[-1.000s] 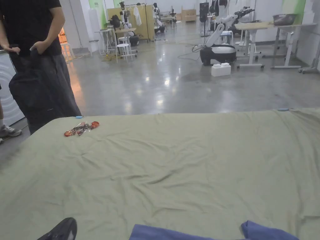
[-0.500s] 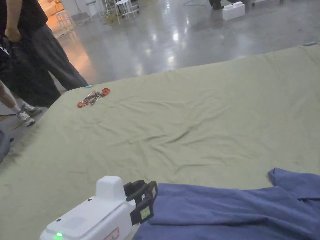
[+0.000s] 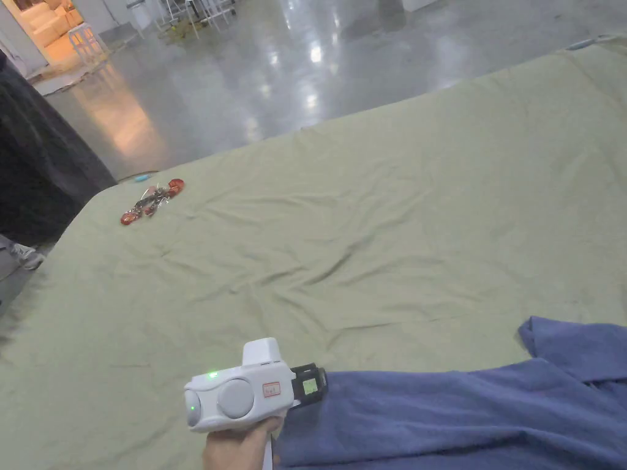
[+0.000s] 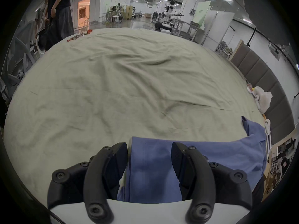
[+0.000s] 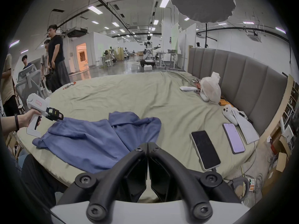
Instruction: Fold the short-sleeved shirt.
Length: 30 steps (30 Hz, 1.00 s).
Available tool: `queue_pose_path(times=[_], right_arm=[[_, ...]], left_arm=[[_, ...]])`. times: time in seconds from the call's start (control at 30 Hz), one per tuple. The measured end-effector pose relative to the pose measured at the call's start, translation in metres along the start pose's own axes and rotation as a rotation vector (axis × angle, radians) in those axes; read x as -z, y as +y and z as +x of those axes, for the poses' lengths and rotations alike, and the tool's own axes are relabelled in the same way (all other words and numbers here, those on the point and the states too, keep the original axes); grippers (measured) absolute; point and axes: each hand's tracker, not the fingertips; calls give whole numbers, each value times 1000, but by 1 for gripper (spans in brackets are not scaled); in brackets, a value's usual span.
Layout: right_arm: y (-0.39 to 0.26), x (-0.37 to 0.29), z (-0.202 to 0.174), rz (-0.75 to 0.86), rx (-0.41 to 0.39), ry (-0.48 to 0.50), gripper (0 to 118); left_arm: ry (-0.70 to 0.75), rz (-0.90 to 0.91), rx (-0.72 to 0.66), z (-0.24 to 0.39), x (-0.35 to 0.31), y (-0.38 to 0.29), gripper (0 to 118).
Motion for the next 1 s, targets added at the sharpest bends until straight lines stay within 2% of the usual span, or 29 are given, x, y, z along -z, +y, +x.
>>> queue_pose_path(times=[0.07,0.17,0.2,0.3,0.47,0.53,0.57,0.6,0.7,0.77,0.8,0.83,0.9,0.97,1.0], right_arm=[[-2,2,4,-13,19,-11,0],[-10,5,8,-25,38,-15,0],[-11,6,8,-26,40,-15,0],[-12,12,7,-39,43,-4,0],[5,40,5,-75,18,21,0],[24,61,6,-145,-6,76,1],[34,74,7,-192,-24,72,5],[42,86,8,-186,-23,72,19],[61,136,20,-200,-5,90,78],[71,170,31,-219,48,88,79],[73,189,39,-227,50,83,79],[75,204,42,-238,9,52,79],[76,229,44,-290,-128,21,78],[72,248,53,-331,-124,85,78],[71,256,58,-366,-79,111,78]], left_arm=[[1,-13,14,3,6,-2,56],[63,-33,66,12,7,-5,35],[73,-33,90,17,6,-6,23],[90,-60,157,28,7,-7,10],[127,-108,192,36,24,-7,7],[137,-103,215,38,26,-11,7],[141,-97,229,39,25,-13,7],[142,-92,233,40,25,-14,7],[126,-89,206,35,24,-12,7],[109,-101,171,29,25,-7,7],[103,-107,166,27,25,-5,7],[99,-111,168,27,25,-5,7],[92,-116,168,29,22,-4,6],[93,-120,167,30,22,-4,7],[94,-121,169,32,21,-4,7]])
